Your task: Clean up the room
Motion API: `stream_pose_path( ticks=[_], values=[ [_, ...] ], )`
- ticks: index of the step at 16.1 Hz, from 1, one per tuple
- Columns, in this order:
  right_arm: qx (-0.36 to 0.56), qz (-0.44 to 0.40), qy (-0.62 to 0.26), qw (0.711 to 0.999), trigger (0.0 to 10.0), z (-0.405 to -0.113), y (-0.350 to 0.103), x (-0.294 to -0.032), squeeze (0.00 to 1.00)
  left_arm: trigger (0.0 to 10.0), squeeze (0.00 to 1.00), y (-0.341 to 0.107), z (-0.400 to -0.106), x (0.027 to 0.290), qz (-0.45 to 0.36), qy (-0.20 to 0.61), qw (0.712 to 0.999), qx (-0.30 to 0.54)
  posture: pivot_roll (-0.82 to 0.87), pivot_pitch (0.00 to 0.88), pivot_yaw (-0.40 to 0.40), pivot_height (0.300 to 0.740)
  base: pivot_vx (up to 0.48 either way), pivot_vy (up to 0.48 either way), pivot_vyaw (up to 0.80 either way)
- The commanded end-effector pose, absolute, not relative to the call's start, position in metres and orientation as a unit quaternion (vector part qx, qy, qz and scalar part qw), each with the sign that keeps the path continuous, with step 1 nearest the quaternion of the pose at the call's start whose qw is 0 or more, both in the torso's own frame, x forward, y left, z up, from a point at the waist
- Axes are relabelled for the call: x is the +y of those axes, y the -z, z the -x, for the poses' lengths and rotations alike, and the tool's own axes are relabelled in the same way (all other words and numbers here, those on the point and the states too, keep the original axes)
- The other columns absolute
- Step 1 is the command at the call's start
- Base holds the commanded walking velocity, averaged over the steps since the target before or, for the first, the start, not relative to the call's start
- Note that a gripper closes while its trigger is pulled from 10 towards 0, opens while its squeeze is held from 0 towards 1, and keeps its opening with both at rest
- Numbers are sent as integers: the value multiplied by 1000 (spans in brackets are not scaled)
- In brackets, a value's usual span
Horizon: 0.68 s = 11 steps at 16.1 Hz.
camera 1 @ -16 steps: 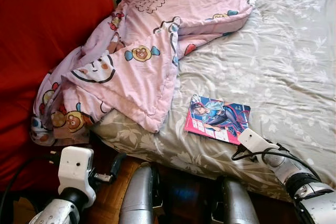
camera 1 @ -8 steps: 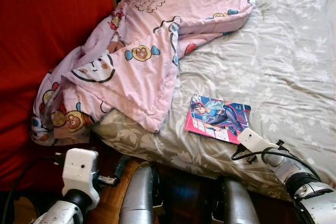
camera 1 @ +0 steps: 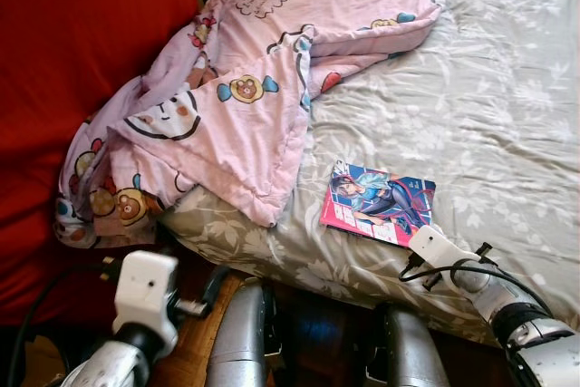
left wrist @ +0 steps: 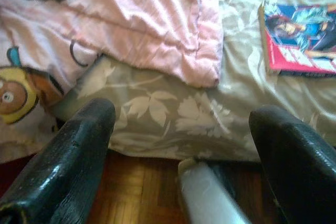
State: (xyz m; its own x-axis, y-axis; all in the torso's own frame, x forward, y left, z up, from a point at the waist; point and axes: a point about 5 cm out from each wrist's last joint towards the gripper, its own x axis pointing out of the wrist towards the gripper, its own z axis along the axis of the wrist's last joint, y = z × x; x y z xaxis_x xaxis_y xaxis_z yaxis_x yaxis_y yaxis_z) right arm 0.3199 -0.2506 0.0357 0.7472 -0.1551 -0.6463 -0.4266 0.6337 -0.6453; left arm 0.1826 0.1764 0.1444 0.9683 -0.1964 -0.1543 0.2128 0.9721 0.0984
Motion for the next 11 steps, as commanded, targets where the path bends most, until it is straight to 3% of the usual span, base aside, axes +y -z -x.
stream_pose_path(
  ticks=[1,5,8,11],
  values=[
    [366,403,-80,835,0,-307,-21,-252,0,10000,0,-135,-182,178,-59,93,990,89,272,319,75,627,0,0,0],
    [352,312,-37,882,0,-291,-6,-253,0,10000,0,-113,-198,177,-55,80,991,91,214,214,44,627,0,0,0],
    [288,167,48,942,0,-281,-2,-252,0,10000,0,-98,-223,179,-61,70,993,79,158,86,35,627,0,0,0],
    [249,106,69,960,0,-267,8,-241,0,10000,0,-87,-239,181,-59,58,994,71,118,8,25,627,0,0,0]
  ],
)
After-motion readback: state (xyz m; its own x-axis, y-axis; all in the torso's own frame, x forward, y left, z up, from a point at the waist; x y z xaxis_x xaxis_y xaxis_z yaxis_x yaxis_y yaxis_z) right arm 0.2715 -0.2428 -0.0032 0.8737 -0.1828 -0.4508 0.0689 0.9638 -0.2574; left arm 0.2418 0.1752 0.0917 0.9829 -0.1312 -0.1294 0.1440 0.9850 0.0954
